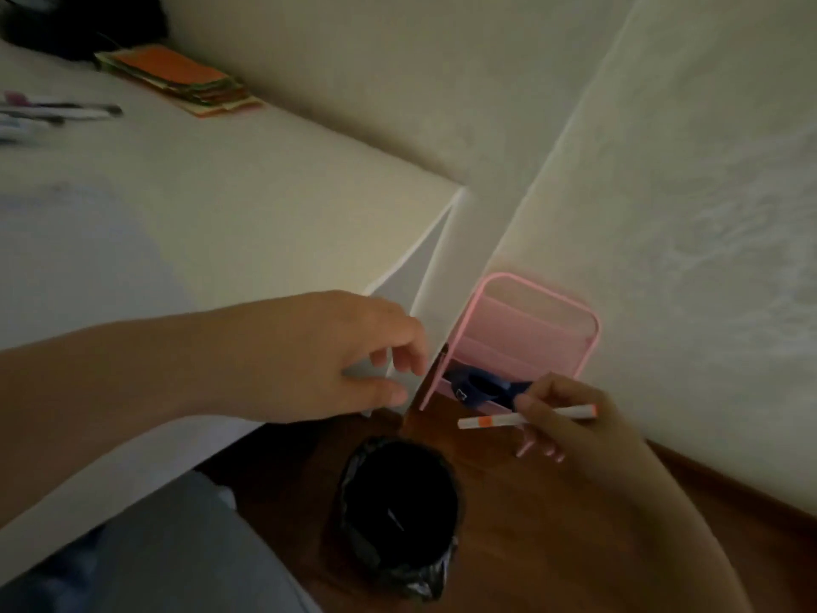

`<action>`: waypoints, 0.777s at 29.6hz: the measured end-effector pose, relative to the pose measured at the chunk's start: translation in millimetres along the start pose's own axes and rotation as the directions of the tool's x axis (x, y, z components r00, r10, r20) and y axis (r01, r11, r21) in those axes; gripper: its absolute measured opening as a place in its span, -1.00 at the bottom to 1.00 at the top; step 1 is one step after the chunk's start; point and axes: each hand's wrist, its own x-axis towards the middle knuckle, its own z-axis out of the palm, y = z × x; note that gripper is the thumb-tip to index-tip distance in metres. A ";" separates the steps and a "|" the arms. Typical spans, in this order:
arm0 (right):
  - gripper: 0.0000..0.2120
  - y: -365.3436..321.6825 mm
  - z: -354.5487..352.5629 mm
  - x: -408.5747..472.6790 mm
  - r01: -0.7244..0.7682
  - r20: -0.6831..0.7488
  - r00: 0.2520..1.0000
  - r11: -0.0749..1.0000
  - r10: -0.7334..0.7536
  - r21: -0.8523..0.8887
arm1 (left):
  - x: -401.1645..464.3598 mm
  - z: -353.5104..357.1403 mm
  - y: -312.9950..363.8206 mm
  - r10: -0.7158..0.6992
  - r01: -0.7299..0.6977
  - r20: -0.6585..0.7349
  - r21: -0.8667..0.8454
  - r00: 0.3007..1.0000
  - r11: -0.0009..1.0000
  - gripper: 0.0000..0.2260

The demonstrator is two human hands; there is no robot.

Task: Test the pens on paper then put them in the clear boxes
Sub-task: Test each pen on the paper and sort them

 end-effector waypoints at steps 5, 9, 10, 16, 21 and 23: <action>-0.86 72.9 6.5 3.1 -0.188 0.013 0.981 0.971 0.192 -0.147 | 39.7 28.5 7.7 0.008 -0.003 0.107 -0.050 0.994 0.999 -0.78; -0.87 81.7 6.2 19.8 -0.196 -0.057 0.981 0.941 0.188 -0.275 | 38.8 24.7 2.2 0.045 -0.041 0.055 -0.055 0.997 0.998 -0.77; -0.87 74.3 6.3 26.0 -0.175 -0.066 0.984 0.945 0.163 -0.275 | 36.3 20.8 -0.6 0.046 -0.045 0.031 -0.052 0.998 0.998 -0.78; -0.84 -28.1 26.7 66.8 0.156 0.038 0.988 0.968 -0.151 -0.196 | -2.1 -20.9 -33.4 -0.061 0.065 -0.124 0.034 0.990 0.997 -0.86; -0.87 -137.7 71.5 103.0 0.434 0.211 0.885 0.899 -0.414 -0.060 | -70.3 -73.5 -64.0 -0.273 0.298 -0.254 0.064 0.928 0.953 -0.72; -0.87 -163.8 85.3 113.9 0.487 0.279 0.847 0.871 -0.452 -0.068 | -89.4 -85.9 -74.4 -0.341 0.377 -0.282 0.085 0.897 0.922 -0.70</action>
